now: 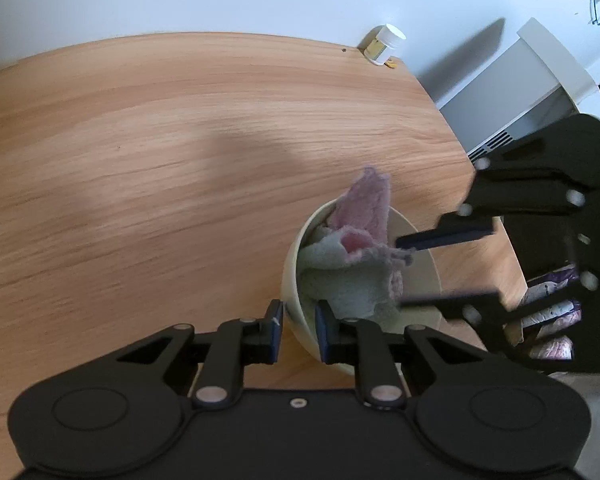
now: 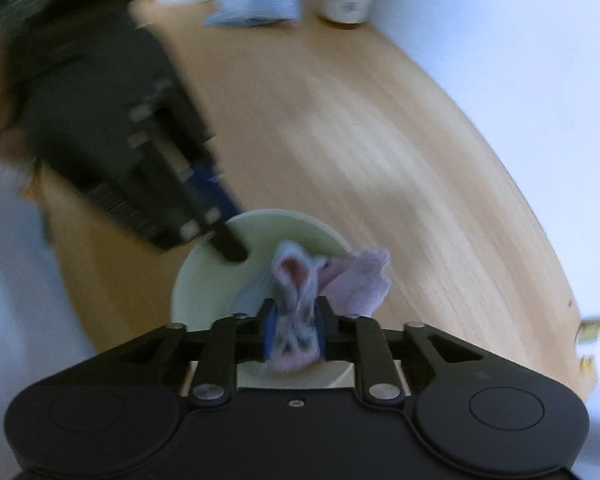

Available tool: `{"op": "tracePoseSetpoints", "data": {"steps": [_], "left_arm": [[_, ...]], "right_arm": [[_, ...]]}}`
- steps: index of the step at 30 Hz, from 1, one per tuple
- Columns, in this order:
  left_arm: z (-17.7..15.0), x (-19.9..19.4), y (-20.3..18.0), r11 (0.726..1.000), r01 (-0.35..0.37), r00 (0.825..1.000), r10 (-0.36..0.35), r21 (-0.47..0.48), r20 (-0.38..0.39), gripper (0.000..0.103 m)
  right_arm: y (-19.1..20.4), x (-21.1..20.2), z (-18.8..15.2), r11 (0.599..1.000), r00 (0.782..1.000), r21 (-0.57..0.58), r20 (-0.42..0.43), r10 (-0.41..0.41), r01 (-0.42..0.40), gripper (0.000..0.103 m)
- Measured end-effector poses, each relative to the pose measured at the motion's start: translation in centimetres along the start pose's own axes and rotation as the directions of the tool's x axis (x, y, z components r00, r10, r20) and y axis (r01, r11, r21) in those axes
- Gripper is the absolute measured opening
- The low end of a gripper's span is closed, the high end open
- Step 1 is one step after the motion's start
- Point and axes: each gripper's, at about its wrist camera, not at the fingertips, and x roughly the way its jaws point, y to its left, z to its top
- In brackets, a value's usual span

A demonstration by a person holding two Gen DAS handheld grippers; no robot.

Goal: Clean bowl
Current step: 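Press the cloth into the bowl bottom and wipe with the right gripper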

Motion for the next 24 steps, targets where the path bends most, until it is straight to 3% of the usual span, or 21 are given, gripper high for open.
{"op": "tracePoseSetpoints", "data": {"steps": [5,14,19,24], "left_arm": [[-0.1,-0.2,0.4,0.999,0.017,1.0,-0.017,-0.03,0.0,0.017],[-0.3,-0.1,0.1,1.0,0.009,1.0,-0.009,-0.016,0.001,0.017],[-0.3,-0.1,-0.1,1.0,-0.003,1.0,0.004,-0.005,0.007,0.017],[-0.5,0.0,0.3,0.999,0.017,1.0,-0.017,-0.036,0.004,0.017]], "right_arm": [[1.8,-1.6,-0.1,0.978,0.999,-0.205,0.033,-0.018,0.024,0.051],[1.2,3.0,0.7,0.945,1.0,-0.328,-0.014,0.002,-0.006,0.052],[0.8,5.0,0.2,0.943,0.993,-0.333,-0.112,-0.031,-0.008,0.045],[0.1,5.8,-0.2,0.976,0.988,-0.214,-0.151,-0.003,-0.029,0.035]]}}
